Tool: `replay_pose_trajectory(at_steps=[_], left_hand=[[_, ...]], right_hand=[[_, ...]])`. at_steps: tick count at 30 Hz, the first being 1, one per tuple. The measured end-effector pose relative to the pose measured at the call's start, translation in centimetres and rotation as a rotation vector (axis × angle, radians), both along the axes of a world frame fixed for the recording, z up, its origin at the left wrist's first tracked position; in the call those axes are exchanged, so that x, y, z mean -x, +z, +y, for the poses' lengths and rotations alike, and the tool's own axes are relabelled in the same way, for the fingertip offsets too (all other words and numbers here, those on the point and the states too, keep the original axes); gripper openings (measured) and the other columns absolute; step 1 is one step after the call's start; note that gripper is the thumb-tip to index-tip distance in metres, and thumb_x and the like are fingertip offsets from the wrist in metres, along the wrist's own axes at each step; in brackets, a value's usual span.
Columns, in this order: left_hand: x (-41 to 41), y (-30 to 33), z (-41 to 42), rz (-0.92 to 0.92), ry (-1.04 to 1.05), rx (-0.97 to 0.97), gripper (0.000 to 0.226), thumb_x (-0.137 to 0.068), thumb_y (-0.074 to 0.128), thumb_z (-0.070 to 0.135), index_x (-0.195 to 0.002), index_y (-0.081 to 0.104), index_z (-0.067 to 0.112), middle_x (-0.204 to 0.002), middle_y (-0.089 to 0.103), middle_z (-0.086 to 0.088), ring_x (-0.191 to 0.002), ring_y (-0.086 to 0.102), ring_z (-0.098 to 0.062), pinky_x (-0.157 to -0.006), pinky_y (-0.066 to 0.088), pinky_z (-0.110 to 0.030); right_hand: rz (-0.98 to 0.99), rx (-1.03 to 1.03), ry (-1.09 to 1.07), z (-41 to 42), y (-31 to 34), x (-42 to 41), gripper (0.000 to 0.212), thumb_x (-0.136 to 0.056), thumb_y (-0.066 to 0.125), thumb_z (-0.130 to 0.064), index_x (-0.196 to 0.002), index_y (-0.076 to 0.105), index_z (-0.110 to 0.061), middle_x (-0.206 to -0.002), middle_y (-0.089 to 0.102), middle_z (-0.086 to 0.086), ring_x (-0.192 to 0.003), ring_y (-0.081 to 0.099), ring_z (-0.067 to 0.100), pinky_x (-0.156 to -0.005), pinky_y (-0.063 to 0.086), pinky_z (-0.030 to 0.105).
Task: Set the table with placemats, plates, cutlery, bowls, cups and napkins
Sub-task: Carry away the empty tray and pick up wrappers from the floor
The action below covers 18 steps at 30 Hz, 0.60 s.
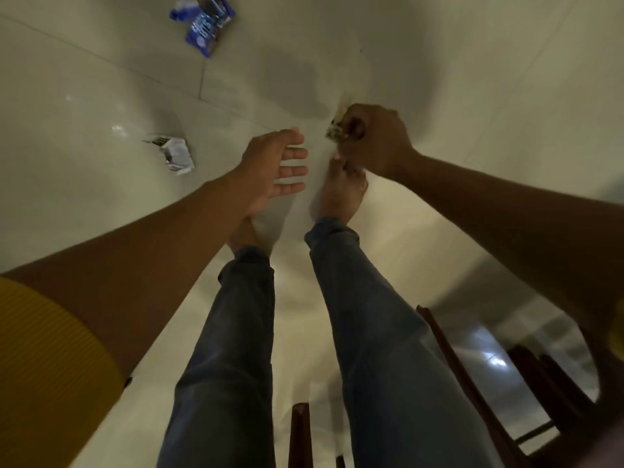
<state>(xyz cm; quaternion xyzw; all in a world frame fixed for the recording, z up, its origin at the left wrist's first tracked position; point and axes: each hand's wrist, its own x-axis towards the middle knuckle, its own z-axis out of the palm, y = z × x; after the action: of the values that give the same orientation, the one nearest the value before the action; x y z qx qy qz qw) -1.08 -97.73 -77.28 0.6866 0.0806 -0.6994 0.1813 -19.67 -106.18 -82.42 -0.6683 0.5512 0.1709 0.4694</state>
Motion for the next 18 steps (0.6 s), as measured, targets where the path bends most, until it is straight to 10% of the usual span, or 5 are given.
replay_pose_trajectory(at_steps=[6,12,18], left_hand=[[-2.8,2.8,2.1,0.143,0.253,-0.055,0.059,-0.09,0.064,0.067,-0.133,0.068,0.027,-0.133,0.069,-0.003,-0.118,0.068,-0.03,-0.088,0.06,-0.058],[-6.8,3.2,6.2,0.165,0.515,-0.058,0.035,-0.103,0.053,0.044,-0.103,0.073,0.016,-0.096,0.077,-0.006,-0.085,0.074,-0.02,-0.074,0.061,-0.033],[-12.0,1.2,11.7,-0.055,0.476,-0.076,0.033,-0.101,0.064,0.037,-0.115,0.063,0.008,-0.093,0.069,-0.013,-0.084,0.069,-0.025,-0.09,0.059,-0.045]], right_hand=[[-0.348,-0.156,0.062,3.5,6.5,-6.9,0.022,-0.074,0.073,-0.027,-0.095,0.07,-0.019,-0.083,0.067,-0.01,-0.078,0.065,0.013,-0.075,0.056,0.036],[-0.353,-0.232,0.207,6.3,8.3,-13.5,0.02,-0.086,0.07,-0.016,-0.106,0.074,-0.018,-0.098,0.074,-0.006,-0.09,0.069,0.014,-0.088,0.056,0.036],[-0.297,-0.037,0.152,7.9,4.3,-18.0,0.013,-0.082,0.066,-0.025,-0.094,0.072,-0.028,-0.083,0.071,-0.011,-0.079,0.067,0.01,-0.081,0.058,0.038]])
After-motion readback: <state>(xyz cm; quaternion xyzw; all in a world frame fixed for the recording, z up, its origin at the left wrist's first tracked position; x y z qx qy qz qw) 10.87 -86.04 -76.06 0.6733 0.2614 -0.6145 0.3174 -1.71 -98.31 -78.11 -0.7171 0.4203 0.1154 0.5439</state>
